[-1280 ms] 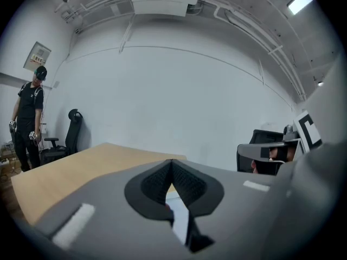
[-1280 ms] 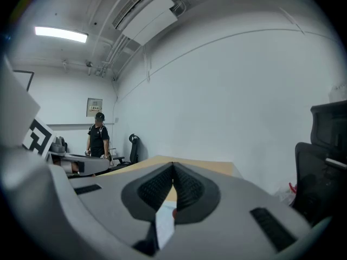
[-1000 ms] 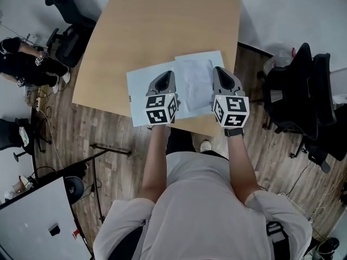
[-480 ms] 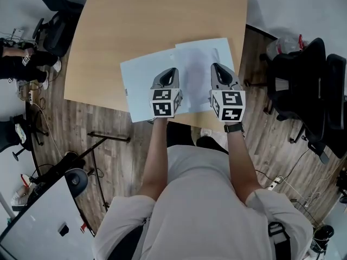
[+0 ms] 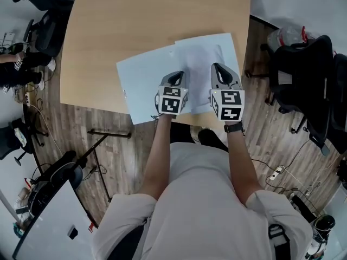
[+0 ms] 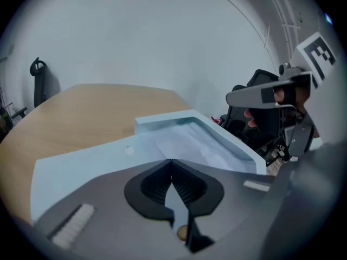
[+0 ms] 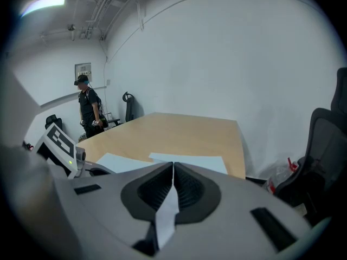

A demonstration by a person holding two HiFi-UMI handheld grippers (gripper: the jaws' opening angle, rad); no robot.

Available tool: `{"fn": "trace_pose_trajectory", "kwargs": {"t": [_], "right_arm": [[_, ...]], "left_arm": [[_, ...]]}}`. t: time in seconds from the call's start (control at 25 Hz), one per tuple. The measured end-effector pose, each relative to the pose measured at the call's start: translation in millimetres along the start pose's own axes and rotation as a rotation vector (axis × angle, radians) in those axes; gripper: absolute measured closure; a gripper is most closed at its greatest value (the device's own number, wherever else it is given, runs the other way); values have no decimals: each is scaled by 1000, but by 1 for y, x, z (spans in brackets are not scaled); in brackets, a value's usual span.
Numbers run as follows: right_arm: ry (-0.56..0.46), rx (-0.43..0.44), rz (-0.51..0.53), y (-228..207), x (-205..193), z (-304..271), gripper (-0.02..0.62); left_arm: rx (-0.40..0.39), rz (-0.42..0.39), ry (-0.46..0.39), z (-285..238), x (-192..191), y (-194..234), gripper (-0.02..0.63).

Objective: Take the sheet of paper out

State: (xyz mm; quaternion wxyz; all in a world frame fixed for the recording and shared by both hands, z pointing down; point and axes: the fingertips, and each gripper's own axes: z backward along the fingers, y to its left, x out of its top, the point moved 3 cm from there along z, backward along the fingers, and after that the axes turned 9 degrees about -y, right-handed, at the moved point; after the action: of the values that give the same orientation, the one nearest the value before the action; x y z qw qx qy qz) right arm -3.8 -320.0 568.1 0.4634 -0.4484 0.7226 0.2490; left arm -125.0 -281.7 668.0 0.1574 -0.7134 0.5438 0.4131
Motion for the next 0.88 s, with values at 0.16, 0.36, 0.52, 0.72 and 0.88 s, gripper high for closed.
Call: {"fn": "trace_pose_trajectory", "kwargs": {"t": [0.16, 0.36, 0.52, 0.72, 0.88], "right_arm": [[29, -29, -20, -6, -10, -4, 581], [53, -47, -47, -12, -25, -10, 581], [75, -59, -72, -12, -37, -12, 581], [80, -76, -90, -17, -42, -16, 581], [79, -80, -97, -20, -42, -15, 581]], "left_arm": [[-53, 3, 43, -13, -10, -8, 592], [-98, 17, 74, -28, -16, -15, 580], [-135, 37, 70, -36, -20, -20, 484], [-134, 23, 67, -46, -19, -23, 451], [-93, -5, 99, -53, -30, -22, 464]]}}
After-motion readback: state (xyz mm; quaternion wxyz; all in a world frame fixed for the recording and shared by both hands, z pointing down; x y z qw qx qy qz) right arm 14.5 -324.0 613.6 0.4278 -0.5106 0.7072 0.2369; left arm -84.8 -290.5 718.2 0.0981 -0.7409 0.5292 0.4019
